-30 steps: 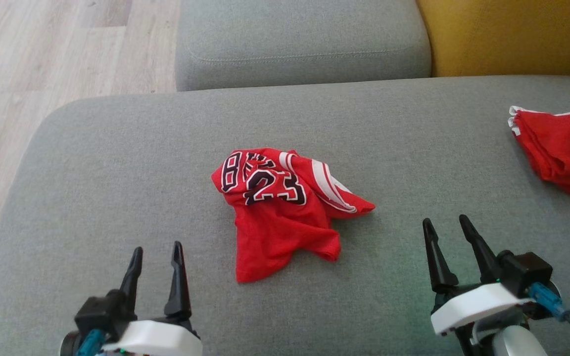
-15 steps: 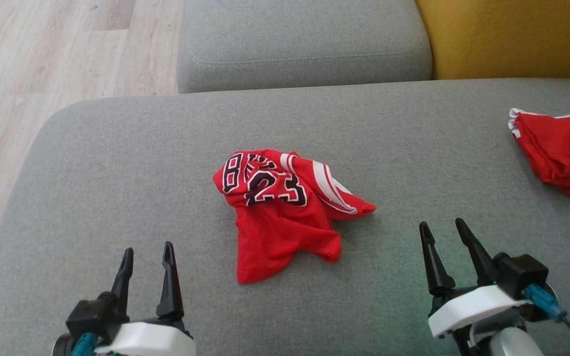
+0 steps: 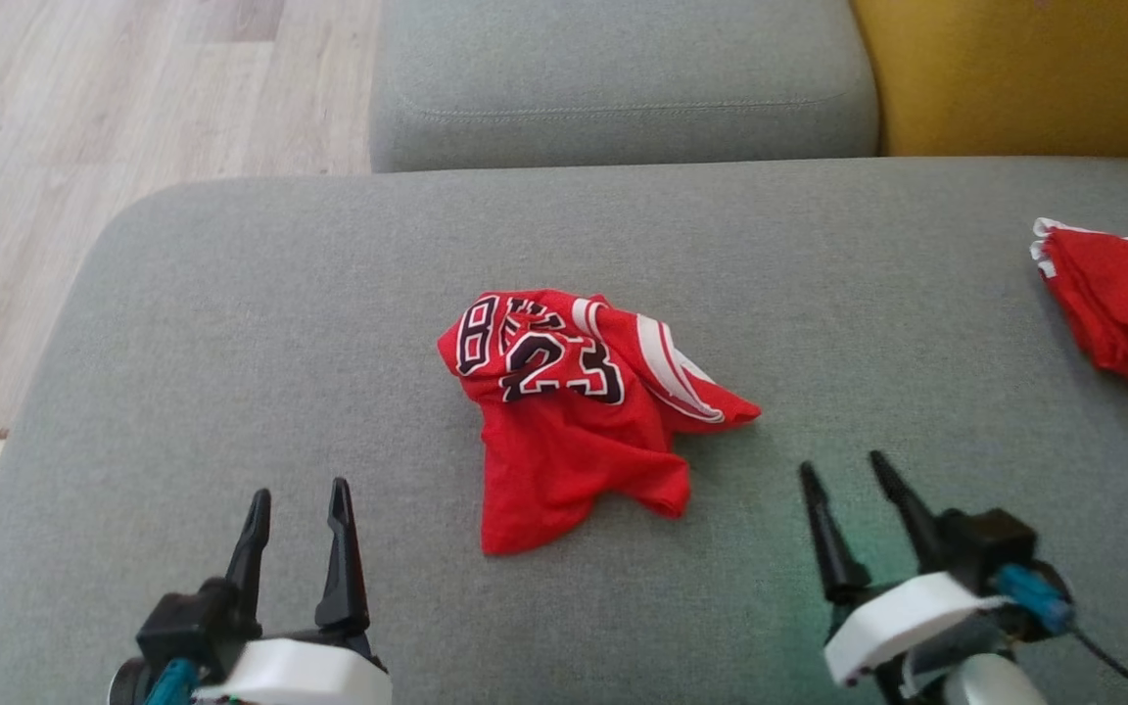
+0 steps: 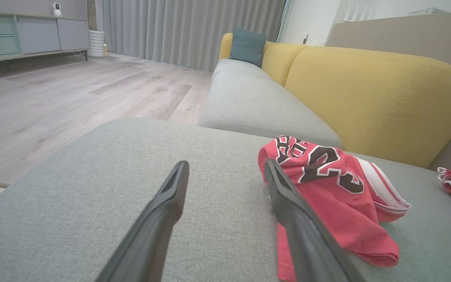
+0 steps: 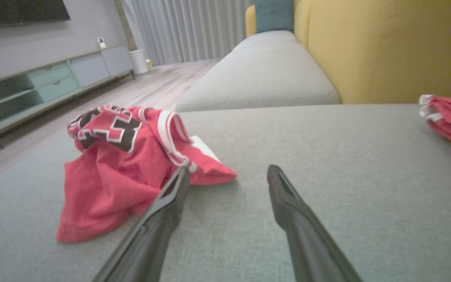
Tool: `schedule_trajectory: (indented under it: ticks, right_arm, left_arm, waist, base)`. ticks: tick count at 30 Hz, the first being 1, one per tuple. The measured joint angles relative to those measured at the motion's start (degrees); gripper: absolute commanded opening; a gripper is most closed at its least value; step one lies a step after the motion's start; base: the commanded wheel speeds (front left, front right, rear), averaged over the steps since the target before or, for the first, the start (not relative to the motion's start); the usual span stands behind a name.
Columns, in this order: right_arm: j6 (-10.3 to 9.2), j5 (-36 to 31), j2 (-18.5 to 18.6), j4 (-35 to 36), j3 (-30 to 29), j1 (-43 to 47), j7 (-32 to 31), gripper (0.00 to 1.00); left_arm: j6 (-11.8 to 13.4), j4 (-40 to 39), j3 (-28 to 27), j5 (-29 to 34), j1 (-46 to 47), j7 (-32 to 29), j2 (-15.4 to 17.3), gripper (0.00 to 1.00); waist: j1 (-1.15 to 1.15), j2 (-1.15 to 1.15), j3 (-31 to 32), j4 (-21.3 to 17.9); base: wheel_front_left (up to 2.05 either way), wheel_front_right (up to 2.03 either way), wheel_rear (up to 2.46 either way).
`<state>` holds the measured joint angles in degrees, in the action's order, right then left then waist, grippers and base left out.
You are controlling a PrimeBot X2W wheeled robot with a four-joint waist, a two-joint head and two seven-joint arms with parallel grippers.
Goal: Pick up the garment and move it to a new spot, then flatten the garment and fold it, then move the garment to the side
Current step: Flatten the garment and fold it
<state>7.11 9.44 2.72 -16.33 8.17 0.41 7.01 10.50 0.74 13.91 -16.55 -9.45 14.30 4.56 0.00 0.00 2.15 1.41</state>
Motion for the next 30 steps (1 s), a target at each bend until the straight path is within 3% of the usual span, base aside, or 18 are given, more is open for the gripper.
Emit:
schedule_trajectory:
  ticks: [9,19,23,24,30]
  right_arm:
    - [0.00,-4.39,0.02,-12.92,4.74,-10.68,-0.90,1.00]
    - [0.00,-6.86,0.10,-26.72,3.43,-19.46,1.22,0.98]
    - [0.00,-8.32,0.21,-30.10,2.71,-22.64,2.16,0.33]
    - [0.00,-8.61,0.21,-30.67,2.70,-23.35,2.45,0.03]
    - [0.00,-10.67,0.22,-30.94,1.97,-26.88,3.82,0.00]
  left_arm:
    - [-0.94,0.25,0.67,1.24,0.15,0.00,-0.79,1.00]
    - [-1.48,0.52,1.81,1.34,1.78,0.00,-1.09,1.00]
    - [-1.49,0.51,1.83,1.34,2.29,0.00,-1.18,1.00]
    - [-1.49,0.52,1.83,1.35,2.45,0.00,-1.19,1.00]
    - [-1.47,0.52,1.81,1.34,2.71,0.00,-1.22,1.00]
  waist:
    - [0.00,0.00,-2.27,3.47]
    - [0.00,0.00,-6.27,8.81]
    - [0.00,0.00,-7.44,10.12]
    - [0.00,0.00,-7.64,10.34]
    - [0.00,0.00,-7.93,11.01]
  base:
    - [0.00,0.00,0.00]
    - [0.00,0.00,0.00]
    - [0.00,0.00,0.00]
    - [0.00,0.00,0.00]
    - [0.00,0.00,0.00]
